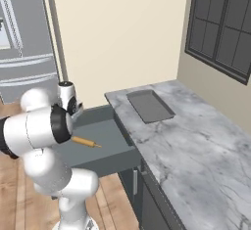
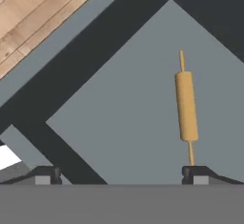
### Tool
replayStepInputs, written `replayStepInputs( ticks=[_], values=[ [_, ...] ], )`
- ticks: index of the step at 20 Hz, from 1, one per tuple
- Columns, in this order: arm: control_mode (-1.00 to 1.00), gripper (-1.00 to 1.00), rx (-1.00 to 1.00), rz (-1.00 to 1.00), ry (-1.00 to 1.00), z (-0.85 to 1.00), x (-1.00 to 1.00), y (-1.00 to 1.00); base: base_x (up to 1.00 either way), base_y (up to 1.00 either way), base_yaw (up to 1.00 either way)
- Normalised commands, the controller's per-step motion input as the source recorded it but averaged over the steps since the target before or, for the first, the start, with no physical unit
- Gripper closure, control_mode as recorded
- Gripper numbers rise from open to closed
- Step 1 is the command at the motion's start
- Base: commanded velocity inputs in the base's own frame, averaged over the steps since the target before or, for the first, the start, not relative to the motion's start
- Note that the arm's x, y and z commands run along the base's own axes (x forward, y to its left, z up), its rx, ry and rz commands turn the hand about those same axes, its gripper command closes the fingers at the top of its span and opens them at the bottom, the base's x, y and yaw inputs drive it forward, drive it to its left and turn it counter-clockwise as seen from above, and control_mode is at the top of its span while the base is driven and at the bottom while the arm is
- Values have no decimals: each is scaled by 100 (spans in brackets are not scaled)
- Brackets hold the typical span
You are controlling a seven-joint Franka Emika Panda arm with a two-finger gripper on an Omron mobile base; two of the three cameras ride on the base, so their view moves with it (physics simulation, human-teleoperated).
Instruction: Pick the rolling pin from the drawer and place it on the counter.
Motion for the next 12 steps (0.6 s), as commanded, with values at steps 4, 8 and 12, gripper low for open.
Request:
replayStepInputs(
  ticks=[4,8,12],
  values=[
    [-100,-100,-6,1,0,-83,40,0,0,0,0],
    [-100,-100,-8,4,0,-60,73,0,0,0,0],
    [-100,-100,-8,6,2,-49,81,1,0,0,0]
  ],
)
